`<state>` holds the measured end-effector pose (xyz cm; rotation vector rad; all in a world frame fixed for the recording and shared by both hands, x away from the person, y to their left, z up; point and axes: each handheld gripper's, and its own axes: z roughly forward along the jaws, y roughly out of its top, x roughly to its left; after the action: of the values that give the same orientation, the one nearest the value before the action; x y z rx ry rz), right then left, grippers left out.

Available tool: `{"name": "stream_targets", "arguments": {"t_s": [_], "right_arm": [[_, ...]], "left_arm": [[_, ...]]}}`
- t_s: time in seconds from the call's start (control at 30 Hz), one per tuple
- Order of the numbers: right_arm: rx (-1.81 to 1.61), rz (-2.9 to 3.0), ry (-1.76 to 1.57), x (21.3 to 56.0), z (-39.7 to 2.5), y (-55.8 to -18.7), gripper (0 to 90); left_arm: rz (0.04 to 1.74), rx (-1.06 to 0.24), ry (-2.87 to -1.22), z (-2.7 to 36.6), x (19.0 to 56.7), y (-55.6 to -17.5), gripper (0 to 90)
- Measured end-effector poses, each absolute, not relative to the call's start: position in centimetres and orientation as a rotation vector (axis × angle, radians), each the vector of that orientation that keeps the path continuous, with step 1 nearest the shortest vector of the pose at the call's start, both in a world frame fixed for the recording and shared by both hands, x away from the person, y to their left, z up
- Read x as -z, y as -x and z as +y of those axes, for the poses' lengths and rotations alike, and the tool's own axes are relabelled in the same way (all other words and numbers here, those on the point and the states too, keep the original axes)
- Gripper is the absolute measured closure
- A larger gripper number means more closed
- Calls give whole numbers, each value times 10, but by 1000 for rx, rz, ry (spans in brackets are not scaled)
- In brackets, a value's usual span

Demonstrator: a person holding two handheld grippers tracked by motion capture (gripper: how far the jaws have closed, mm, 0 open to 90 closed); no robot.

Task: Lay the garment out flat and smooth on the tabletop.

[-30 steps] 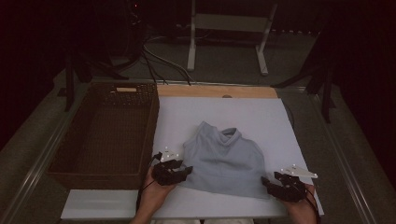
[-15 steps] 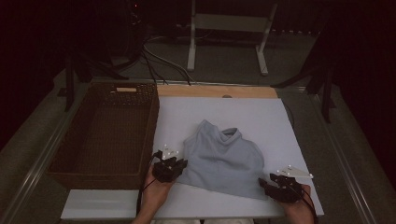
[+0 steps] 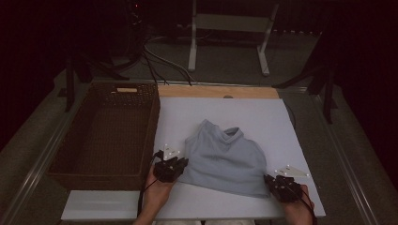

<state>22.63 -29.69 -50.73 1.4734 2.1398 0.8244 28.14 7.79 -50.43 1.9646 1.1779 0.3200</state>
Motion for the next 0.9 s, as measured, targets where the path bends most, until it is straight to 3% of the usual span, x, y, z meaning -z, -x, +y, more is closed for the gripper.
{"name": "stream_targets", "arguments": {"t_s": [0.1, 0.3, 0.47, 0.6, 0.73, 0.8, 0.9], "right_arm": [[-824, 2145, -1476, 508, -297, -226, 865], [-830, 2149, -1479, 508, -299, -225, 862], [-828, 2145, -1483, 508, -301, -225, 864], [-816, 2131, -1502, 508, -302, -225, 865], [-826, 2126, -1507, 508, -303, -224, 840], [-839, 2109, -1511, 508, -304, -222, 693], [-858, 2103, -1530, 507, -305, -221, 579]], "left_arm": [[1167, -305, -1965, 78, 505, -281, 850], [1141, -253, -1960, 80, 511, -278, 621], [1137, -228, -1997, 78, 515, -278, 544], [1146, -207, -2007, 77, 518, -279, 549], [1157, -179, -2016, 76, 519, -281, 671], [1173, -149, -2015, 77, 518, -282, 794], [1167, -156, -2020, 76, 517, -281, 849]]}}
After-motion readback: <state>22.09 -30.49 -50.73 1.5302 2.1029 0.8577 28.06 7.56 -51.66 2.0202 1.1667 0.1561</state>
